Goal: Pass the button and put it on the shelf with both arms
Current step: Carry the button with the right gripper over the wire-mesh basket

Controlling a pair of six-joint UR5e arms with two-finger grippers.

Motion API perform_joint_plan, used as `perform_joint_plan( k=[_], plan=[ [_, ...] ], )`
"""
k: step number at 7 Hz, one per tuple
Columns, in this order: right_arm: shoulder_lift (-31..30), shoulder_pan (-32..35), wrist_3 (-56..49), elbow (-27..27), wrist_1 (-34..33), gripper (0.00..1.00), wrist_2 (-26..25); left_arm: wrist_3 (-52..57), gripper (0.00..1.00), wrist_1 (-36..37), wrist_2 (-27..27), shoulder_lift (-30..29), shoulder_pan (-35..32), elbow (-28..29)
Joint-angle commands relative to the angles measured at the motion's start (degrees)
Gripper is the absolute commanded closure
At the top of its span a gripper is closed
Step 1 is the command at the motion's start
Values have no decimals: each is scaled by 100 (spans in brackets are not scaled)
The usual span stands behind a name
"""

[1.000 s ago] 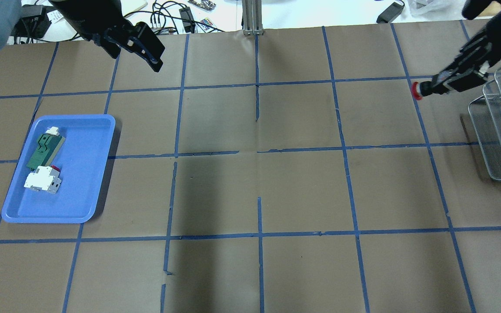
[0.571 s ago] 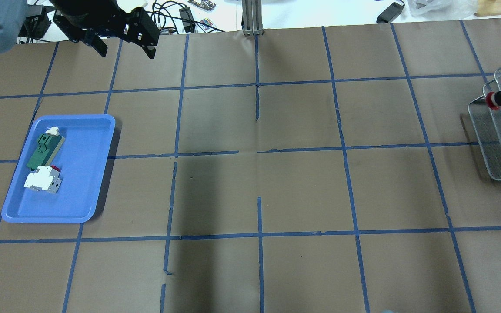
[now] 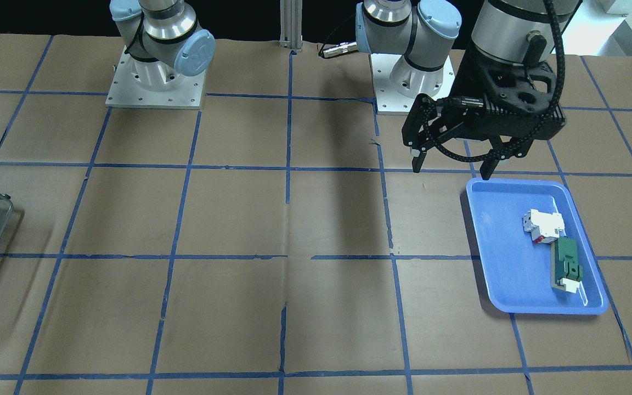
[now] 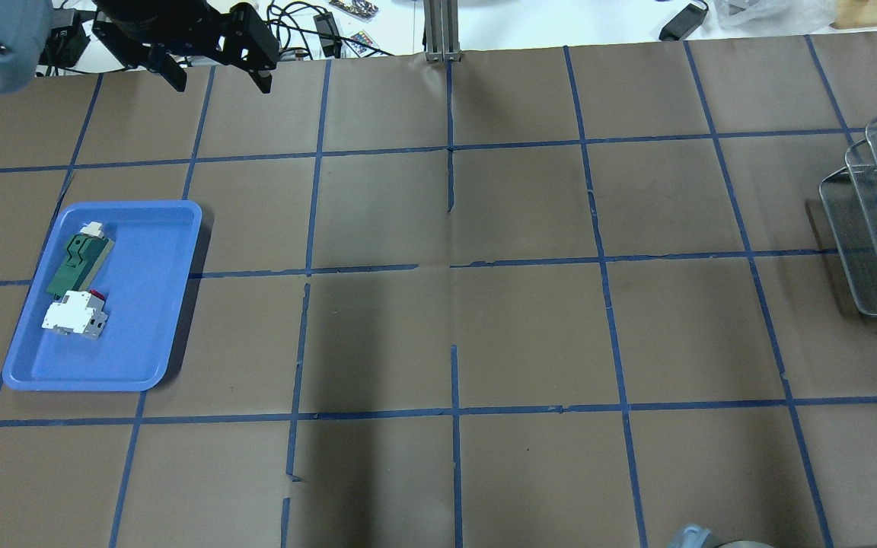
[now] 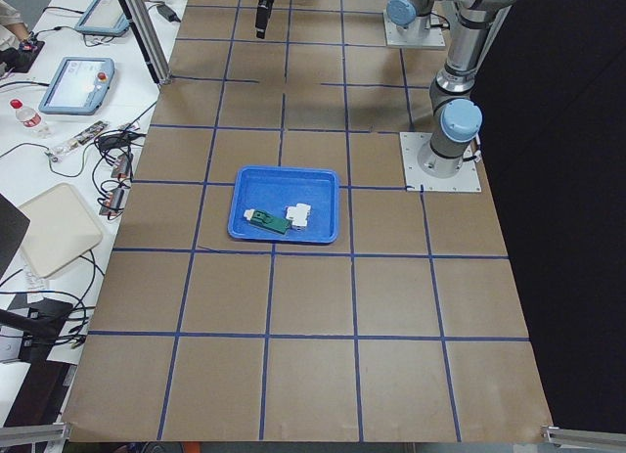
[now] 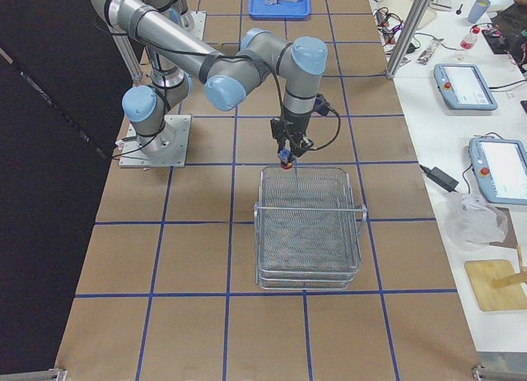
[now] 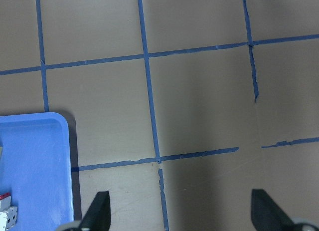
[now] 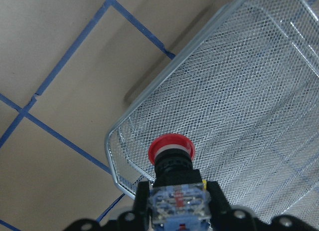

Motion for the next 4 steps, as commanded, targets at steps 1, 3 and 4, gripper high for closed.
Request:
perform_joint_plan(
  k=[1,3,4],
  plan=[
    [370,-74,-18,-190,-119,100,-393,8,0,7,-9,0,1,-5],
    [608,-74,-27,-297,-101,100,-615,34,0,7,0,9,10,3],
    [635,-48,-10,-297,-110,100,-598,34,0,16,-9,9,10,3]
  ],
)
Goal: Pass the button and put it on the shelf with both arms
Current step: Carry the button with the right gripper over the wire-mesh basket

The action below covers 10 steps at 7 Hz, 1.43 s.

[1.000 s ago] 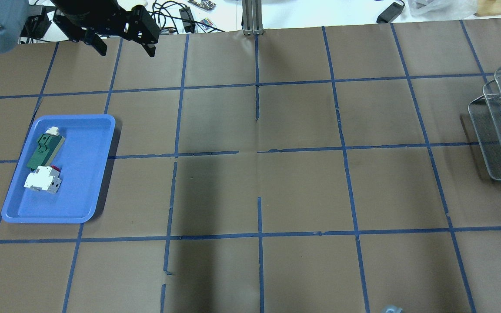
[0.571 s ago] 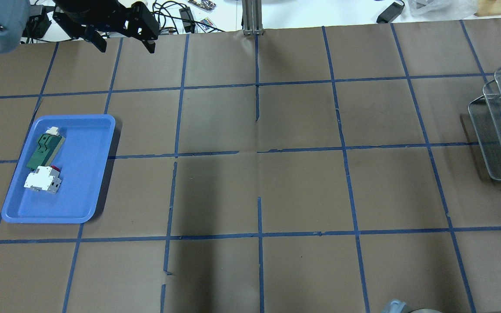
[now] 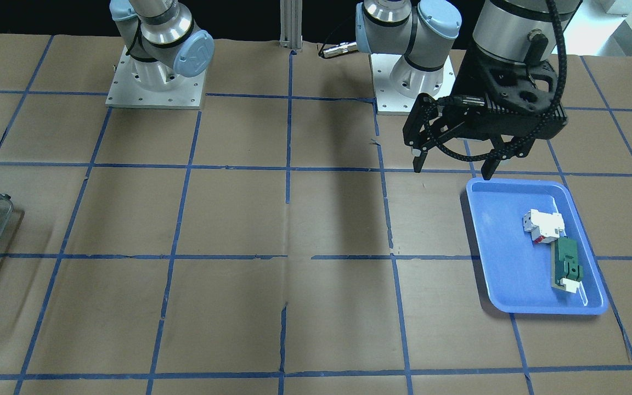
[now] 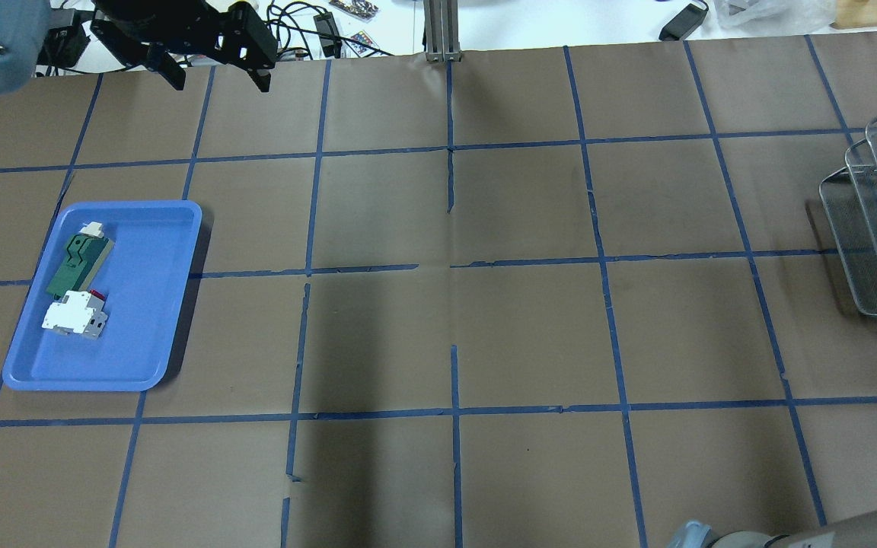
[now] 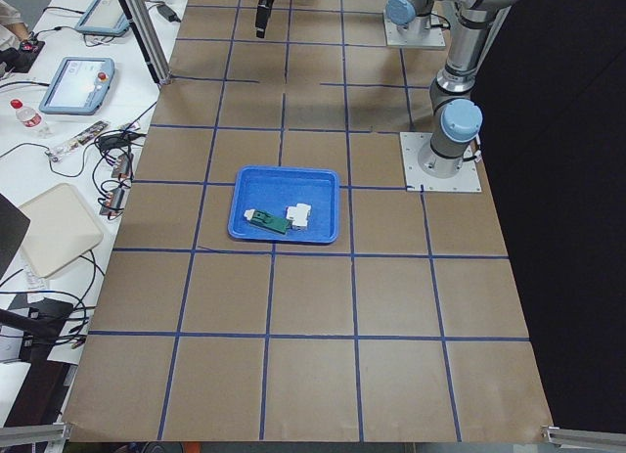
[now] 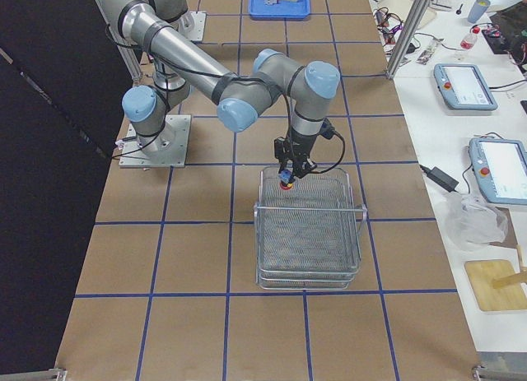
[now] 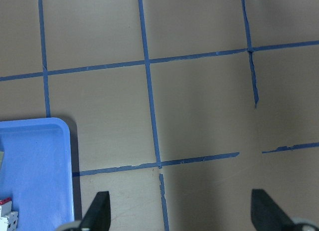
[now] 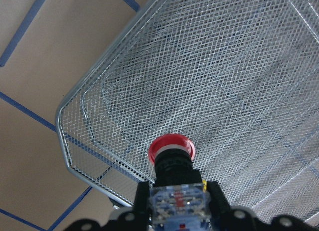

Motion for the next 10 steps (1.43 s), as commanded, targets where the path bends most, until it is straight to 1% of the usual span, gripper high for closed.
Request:
perform_joint_plan(
  k=[1,2,4,5,6,7,9,10],
  plan=[
    [82,45,20,-10,-4,98,38,5,0,15,3,1,2,1],
    [126,72,21,-10,-4,92,47,14,0,15,3,1,2,1],
    [214,98,108,-10,22,76,56,14,0,15,-6,1,10,1],
    [214,98,100,-10,31,31,56,14,0,15,-6,1,10,1],
    [214,98,108,-1,31,13,47,14,0,15,-6,1,10,1],
    [223,98,100,-1,22,9,47,22,0,15,-15,1,63,1],
    [180,98,100,-19,48,5,38,22,0,15,-24,1,81,10],
    [75,98,100,-19,75,2,143,22,0,15,-15,1,81,10]
  ],
)
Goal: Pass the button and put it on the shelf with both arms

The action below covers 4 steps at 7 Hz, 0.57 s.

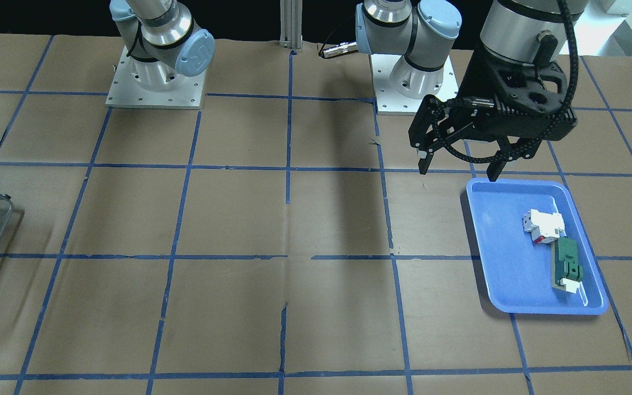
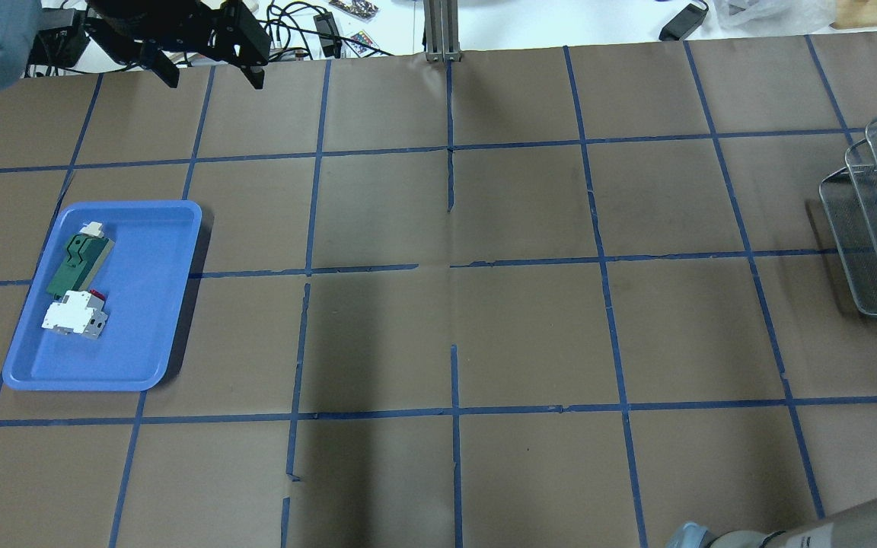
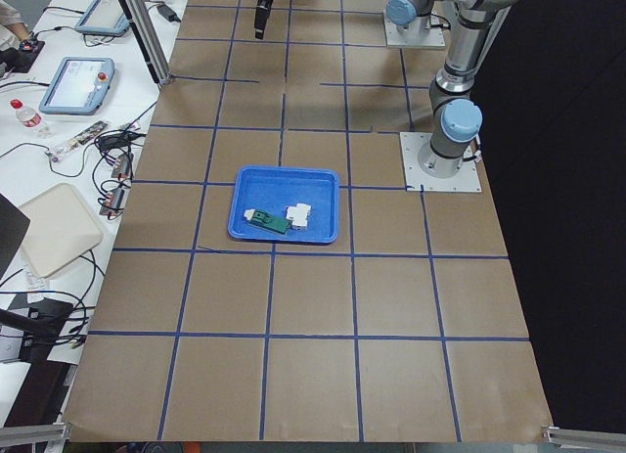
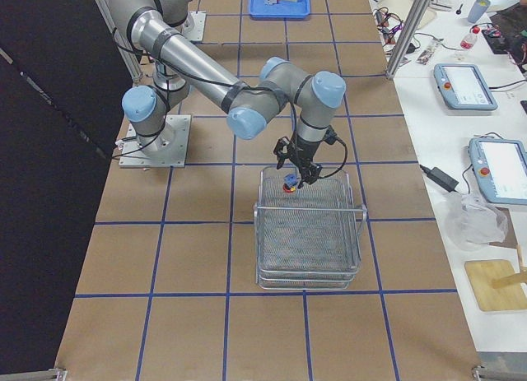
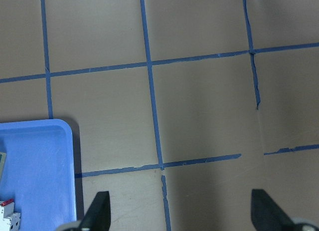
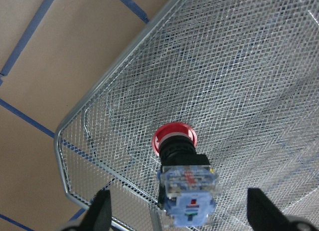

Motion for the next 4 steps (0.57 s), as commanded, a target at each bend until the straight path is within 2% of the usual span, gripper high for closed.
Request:
perform_joint_plan(
  k=[1,3,4],
  plan=[
    [-476,87,189,4,164,0,478,0,0,-9,3,9,15,3],
    [-1215,900,2716,48,1293,0,552,0,0,-9,3,9,23,3],
    [-1410,1375,4367,126,1586,0,1170,0,0,0,3,9,24,3]
  ],
)
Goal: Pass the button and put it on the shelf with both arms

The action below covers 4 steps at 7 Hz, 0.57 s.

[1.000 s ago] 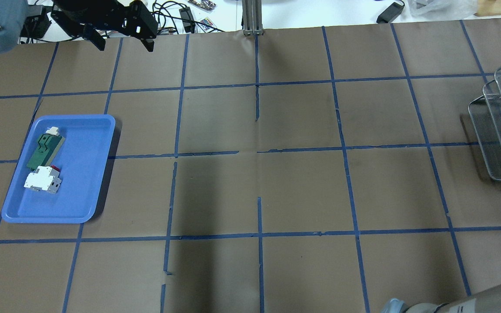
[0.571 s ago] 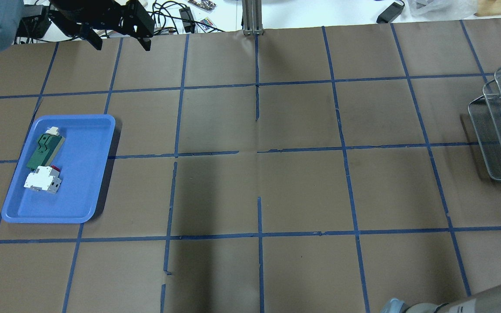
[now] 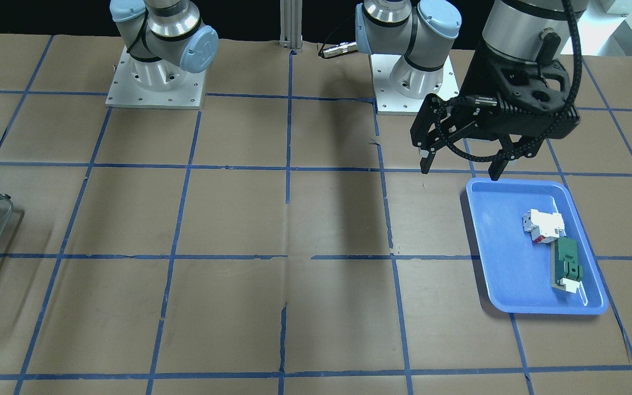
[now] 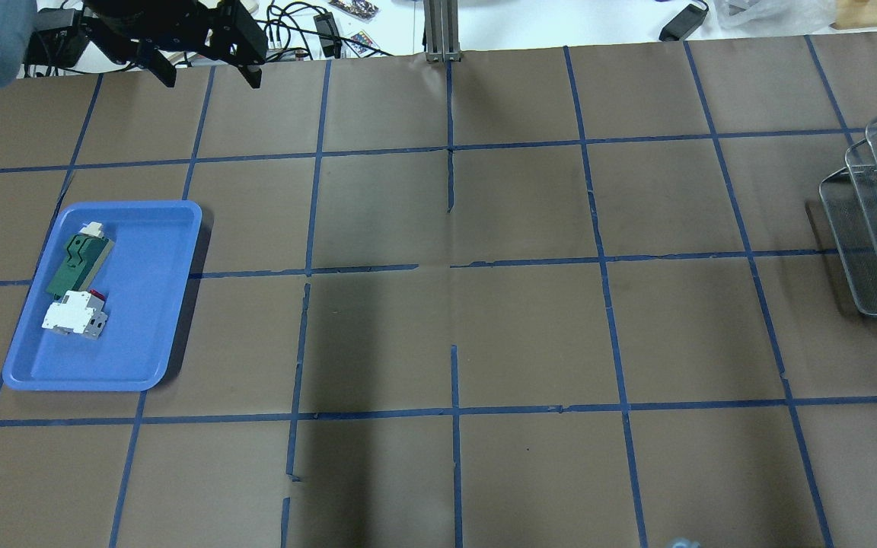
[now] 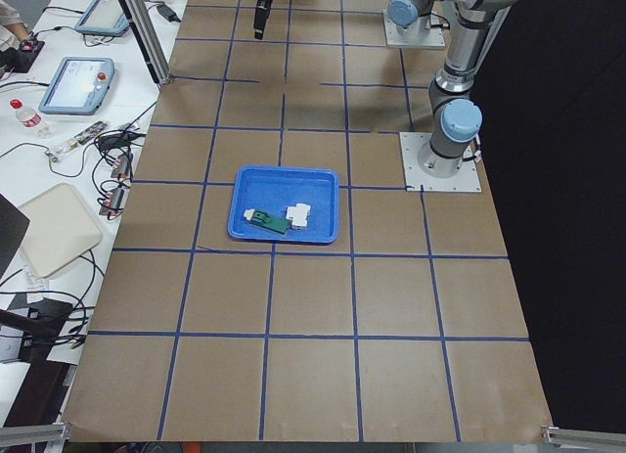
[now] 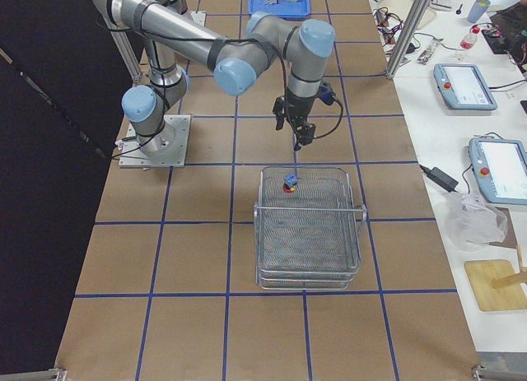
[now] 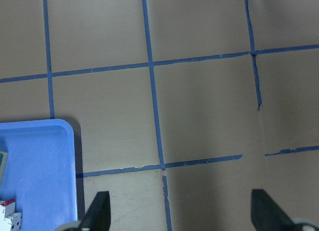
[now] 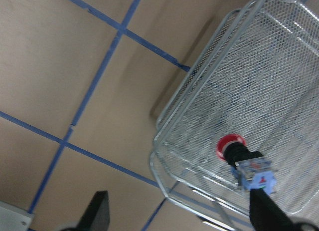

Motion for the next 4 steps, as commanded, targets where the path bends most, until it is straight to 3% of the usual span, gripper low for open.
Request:
perform_joint_plan(
  k=[1,4],
  plan=[
    [-508,982,3128,231,655,0,946,0,0,-4,-8,0,4,0],
    [-1036,2685,5656,1031,247,0,959,0,0,5,0,0,4,0]
  ],
)
